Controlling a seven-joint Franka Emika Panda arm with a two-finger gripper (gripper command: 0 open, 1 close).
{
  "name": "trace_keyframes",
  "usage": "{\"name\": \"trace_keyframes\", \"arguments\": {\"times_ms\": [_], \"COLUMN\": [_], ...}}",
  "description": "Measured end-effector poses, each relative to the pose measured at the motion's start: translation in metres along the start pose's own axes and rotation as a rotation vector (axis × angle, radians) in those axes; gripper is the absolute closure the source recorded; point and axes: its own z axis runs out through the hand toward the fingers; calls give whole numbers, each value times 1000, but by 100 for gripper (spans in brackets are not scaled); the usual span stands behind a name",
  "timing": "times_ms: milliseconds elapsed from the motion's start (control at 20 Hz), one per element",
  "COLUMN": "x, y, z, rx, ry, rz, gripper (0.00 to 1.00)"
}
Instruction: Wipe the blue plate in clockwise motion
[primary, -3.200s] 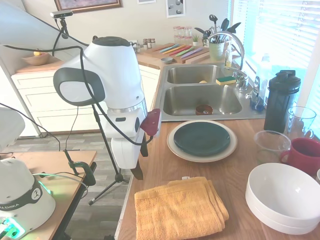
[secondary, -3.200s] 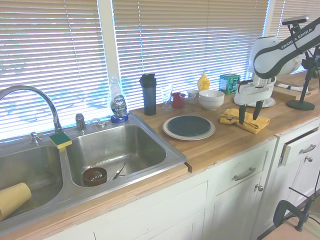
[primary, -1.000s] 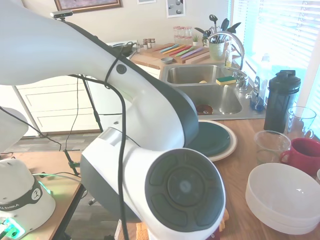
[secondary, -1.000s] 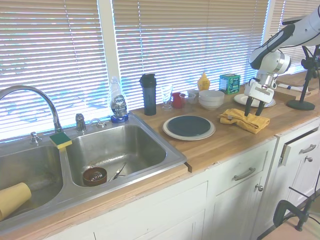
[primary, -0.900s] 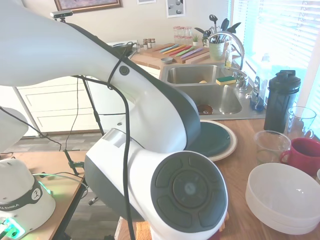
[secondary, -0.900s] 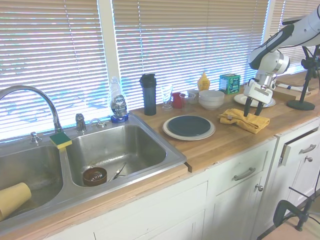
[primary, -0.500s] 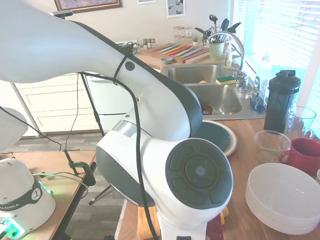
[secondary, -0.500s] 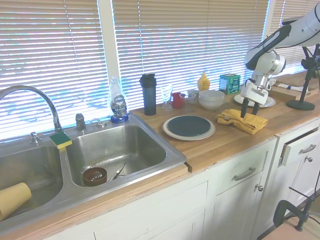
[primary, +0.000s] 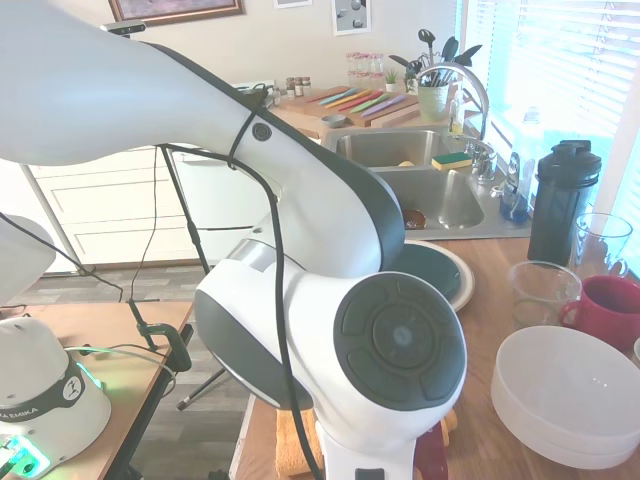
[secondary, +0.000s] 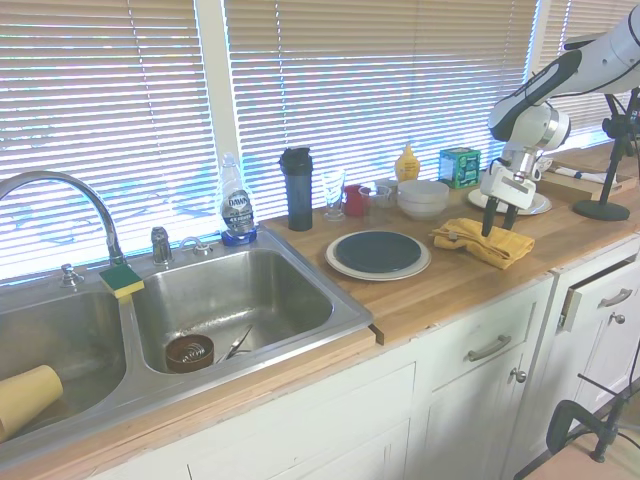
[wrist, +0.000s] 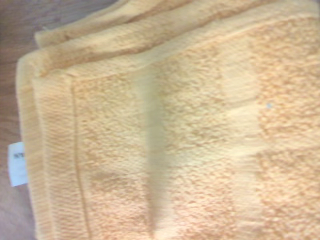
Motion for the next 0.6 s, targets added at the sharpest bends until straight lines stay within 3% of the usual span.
{"name": "trace_keyframes", "arguments": {"times_ms": [600], "x": [-3], "y": [-3], "z": [3], "rx": [-11], "ry": [10], "rz": [-12], "gripper": [100]}}
